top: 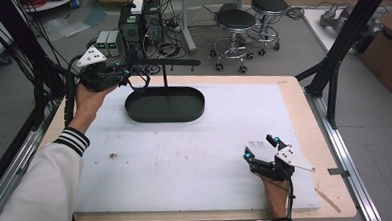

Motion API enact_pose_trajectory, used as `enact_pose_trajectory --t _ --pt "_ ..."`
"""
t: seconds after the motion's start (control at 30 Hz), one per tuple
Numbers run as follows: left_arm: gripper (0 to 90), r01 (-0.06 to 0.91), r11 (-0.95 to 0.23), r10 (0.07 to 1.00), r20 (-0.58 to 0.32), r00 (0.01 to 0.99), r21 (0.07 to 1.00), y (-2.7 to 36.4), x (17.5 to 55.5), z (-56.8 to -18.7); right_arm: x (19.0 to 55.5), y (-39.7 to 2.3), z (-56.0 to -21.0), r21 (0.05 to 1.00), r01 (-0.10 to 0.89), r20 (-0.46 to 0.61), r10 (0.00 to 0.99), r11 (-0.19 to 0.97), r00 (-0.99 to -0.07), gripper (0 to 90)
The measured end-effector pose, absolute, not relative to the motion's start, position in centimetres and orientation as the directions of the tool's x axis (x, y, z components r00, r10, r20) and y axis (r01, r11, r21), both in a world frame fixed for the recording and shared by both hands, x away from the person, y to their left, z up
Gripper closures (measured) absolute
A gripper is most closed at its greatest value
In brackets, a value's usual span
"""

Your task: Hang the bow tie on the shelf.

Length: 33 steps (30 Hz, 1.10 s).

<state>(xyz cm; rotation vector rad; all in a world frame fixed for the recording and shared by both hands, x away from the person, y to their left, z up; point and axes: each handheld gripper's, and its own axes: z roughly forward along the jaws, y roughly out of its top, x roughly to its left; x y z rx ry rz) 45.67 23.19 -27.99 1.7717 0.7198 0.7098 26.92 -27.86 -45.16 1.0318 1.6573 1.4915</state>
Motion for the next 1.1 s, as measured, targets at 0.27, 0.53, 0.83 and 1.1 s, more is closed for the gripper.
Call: enact_pose_trajectory --t 0.27,0.53,0.83,1.1 --pt "75.0 0.129 -0.242 0.792 0.119 0.599 0.962 23.3 47.0 -28.4 26.9 -27.9 -45.2 0.992 0.117 0.024 0.887 0.035 -0.461 9.8" --pt "75.0 0.135 -0.218 0.820 0.107 0.562 0.967 23.6 47.8 -29.0 26.9 -27.9 -45.2 0.993 0.116 0.022 0.887 0.035 -0.461 9.7" --pt "75.0 0.144 -0.199 0.848 0.097 0.522 0.969 24.1 48.8 -30.0 26.9 -27.9 -45.2 0.993 0.113 0.021 0.888 0.035 -0.459 9.7" --pt "75.0 0.185 -0.141 0.882 0.038 0.470 0.973 25.2 49.1 -31.4 26.9 -27.9 -45.2 0.993 0.113 0.020 0.888 0.036 -0.460 9.8"
